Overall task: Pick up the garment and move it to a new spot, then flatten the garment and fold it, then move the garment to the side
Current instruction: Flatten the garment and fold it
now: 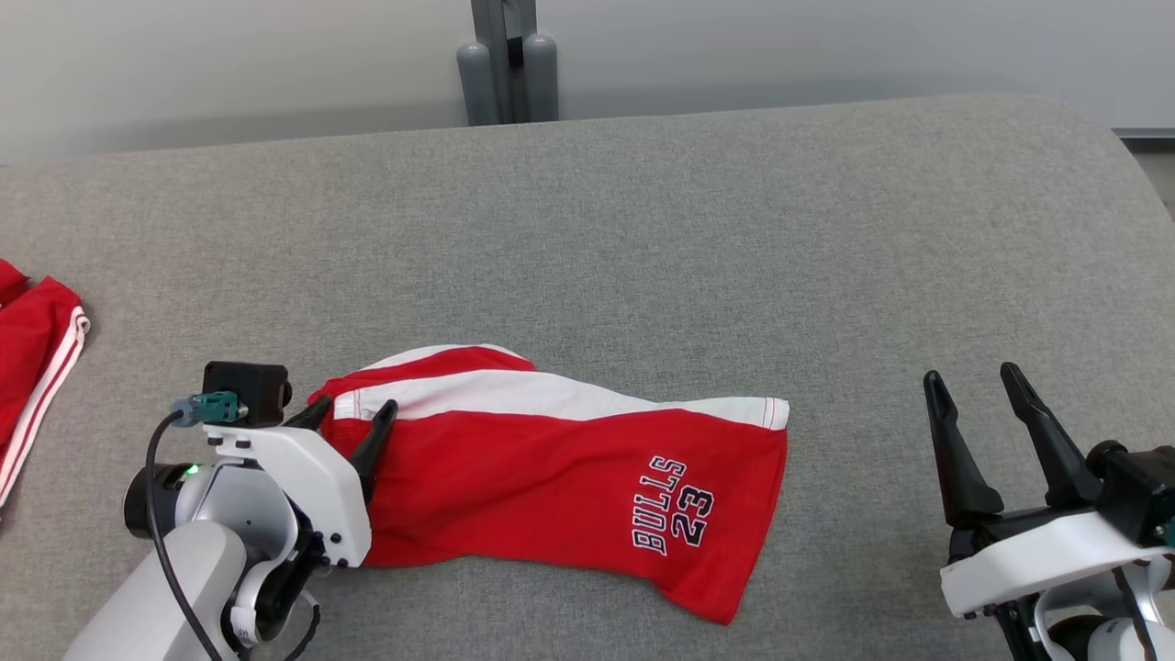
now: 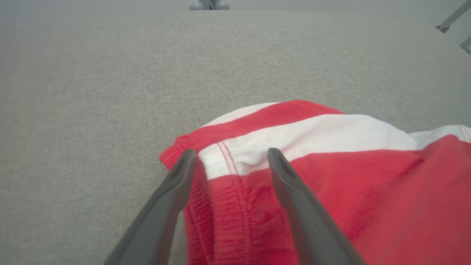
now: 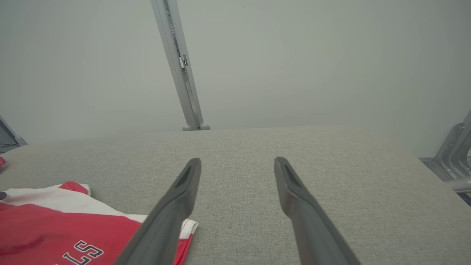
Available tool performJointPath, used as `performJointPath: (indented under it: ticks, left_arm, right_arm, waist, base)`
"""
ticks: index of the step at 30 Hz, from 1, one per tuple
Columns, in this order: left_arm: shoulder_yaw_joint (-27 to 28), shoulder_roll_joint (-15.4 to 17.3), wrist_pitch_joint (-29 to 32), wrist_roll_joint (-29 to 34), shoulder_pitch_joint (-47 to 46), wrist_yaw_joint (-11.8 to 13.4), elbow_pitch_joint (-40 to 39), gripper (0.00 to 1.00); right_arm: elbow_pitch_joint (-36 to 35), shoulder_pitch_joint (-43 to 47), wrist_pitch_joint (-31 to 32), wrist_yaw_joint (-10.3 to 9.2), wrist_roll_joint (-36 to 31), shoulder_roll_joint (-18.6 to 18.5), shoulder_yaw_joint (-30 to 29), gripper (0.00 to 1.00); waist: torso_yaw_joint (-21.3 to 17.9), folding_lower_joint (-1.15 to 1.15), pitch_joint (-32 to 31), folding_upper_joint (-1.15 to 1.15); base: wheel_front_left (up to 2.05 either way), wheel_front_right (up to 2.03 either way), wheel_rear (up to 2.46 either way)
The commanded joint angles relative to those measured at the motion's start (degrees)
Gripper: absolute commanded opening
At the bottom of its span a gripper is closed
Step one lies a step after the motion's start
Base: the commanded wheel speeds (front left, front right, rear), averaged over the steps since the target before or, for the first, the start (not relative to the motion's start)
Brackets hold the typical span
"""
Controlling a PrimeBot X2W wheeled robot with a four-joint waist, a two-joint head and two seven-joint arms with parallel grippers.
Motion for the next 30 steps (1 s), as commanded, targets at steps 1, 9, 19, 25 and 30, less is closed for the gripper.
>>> performJointPath:
  ticks: [1, 9, 19, 25, 30]
  left_arm:
    - [0.22, -0.04, -0.04, -0.70, -0.84, -0.42, 0.59, 0.99]
    - [-0.26, -0.14, 0.38, -0.89, -1.55, -1.49, 1.98, 0.00]
    - [-1.11, 0.31, -0.50, 0.73, -3.12, -1.05, -0.29, 0.00]
    - [-2.06, -0.08, -0.75, 1.88, -4.06, -0.93, -1.95, 0.00]
    - [-2.50, -0.21, -1.16, 2.50, -4.76, -0.87, -2.90, 0.00]
  right_arm:
    - [0.16, -0.72, -0.43, 0.02, 0.18, -0.26, -0.27, 1.00]
    - [0.78, -1.12, -0.32, 0.02, -0.19, -0.25, -0.58, 1.00]
    - [8.80, -5.25, 3.13, 0.02, -1.49, -0.23, 2.35, 1.00]
    - [18.88, -10.51, 2.43, 0.02, -0.20, -0.67, 6.74, 1.00]
    - [26.13, -13.92, 0.62, 0.02, 1.17, -0.66, 10.26, 1.00]
  waist:
    - [-0.12, 0.00, 0.27, 0.00]
    - [-0.01, 0.00, 0.69, 0.00]
    - [1.62, 0.00, 2.45, 0.00]
    - [3.44, 0.00, 4.39, 0.00]
    - [4.53, 0.00, 5.51, 0.00]
  base:
    - [0.00, 0.00, 0.00]
    - [0.00, 0.00, 0.00]
    - [0.00, 0.00, 0.00]
    - [0.00, 0.00, 0.00]
    - [0.00, 0.00, 0.00]
